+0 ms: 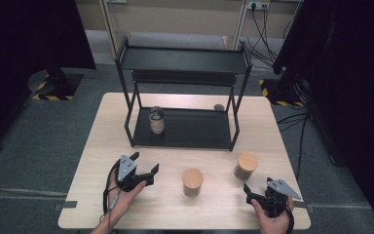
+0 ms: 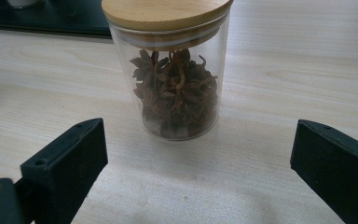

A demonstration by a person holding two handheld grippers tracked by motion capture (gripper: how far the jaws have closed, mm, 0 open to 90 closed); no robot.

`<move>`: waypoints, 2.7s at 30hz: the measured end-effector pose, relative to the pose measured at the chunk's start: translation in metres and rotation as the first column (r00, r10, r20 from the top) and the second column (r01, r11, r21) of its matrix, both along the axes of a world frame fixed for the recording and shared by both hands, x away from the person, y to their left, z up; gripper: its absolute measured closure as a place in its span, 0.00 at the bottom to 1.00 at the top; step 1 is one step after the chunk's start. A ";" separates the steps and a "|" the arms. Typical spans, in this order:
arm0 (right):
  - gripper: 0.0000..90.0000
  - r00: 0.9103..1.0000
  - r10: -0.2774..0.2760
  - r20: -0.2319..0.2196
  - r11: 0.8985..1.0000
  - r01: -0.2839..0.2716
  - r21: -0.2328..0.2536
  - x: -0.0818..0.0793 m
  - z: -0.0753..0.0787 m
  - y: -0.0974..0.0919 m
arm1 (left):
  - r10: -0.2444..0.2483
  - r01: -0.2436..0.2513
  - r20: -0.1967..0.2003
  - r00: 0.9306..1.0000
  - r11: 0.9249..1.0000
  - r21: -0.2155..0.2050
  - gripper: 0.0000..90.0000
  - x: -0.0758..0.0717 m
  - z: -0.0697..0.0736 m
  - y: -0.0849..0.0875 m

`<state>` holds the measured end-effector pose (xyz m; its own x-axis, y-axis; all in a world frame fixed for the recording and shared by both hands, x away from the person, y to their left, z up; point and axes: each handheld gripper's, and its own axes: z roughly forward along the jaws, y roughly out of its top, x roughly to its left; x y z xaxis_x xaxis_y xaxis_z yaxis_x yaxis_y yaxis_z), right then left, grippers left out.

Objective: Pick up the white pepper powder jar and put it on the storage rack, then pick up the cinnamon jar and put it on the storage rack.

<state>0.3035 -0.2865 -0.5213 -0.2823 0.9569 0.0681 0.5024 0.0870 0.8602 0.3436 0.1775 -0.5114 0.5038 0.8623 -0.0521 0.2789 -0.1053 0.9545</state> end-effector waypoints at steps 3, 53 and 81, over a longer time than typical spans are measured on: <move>0.04 1.000 0.001 -0.001 1.000 -0.001 -0.001 0.000 0.000 0.000 | -0.002 0.002 -0.006 1.000 1.000 0.002 0.12 -0.003 -0.003 0.001; 0.04 0.999 0.028 0.034 0.999 -0.028 -0.027 -0.004 0.001 0.005 | -0.030 0.029 -0.031 0.999 0.999 -0.028 0.12 -0.027 -0.017 0.008; 0.06 0.928 0.363 0.088 0.932 -0.364 -0.010 -0.019 0.018 0.090 | -0.038 0.038 -0.034 0.999 0.999 -0.010 0.11 -0.026 -0.017 0.006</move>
